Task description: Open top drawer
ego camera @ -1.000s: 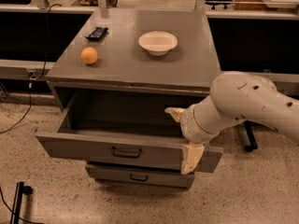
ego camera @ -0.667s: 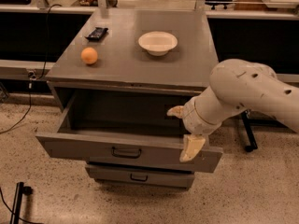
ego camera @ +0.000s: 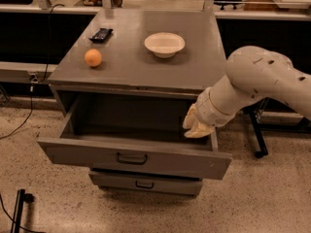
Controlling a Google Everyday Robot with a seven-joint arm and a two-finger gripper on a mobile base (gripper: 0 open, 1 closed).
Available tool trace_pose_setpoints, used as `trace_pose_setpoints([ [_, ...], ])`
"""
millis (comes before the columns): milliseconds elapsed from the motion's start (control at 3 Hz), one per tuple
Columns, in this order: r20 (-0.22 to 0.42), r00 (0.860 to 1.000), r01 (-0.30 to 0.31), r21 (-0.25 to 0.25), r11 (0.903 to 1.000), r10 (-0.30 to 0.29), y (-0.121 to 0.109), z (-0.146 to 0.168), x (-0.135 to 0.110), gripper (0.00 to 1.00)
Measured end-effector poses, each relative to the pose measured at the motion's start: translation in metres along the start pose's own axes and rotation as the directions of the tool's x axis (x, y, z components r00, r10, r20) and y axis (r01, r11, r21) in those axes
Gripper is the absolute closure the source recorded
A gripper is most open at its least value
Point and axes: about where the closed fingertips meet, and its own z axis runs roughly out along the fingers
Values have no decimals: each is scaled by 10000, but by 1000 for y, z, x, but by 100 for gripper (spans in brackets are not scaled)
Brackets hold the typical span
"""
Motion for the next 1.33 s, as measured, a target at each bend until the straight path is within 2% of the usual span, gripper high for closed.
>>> trace_pose_setpoints([
  [333, 71, 9957, -923, 190, 9956, 921, -12, 17, 17, 87],
  [667, 80, 9952, -974, 189, 9951, 973, -12, 18, 16, 100],
  [1000, 370, 9888, -1427, -494, 9885, 1446, -6, 23, 25, 100],
  [1333, 712, 9824, -1613, -1447, 9762, 1729, 1, 40, 19, 100],
])
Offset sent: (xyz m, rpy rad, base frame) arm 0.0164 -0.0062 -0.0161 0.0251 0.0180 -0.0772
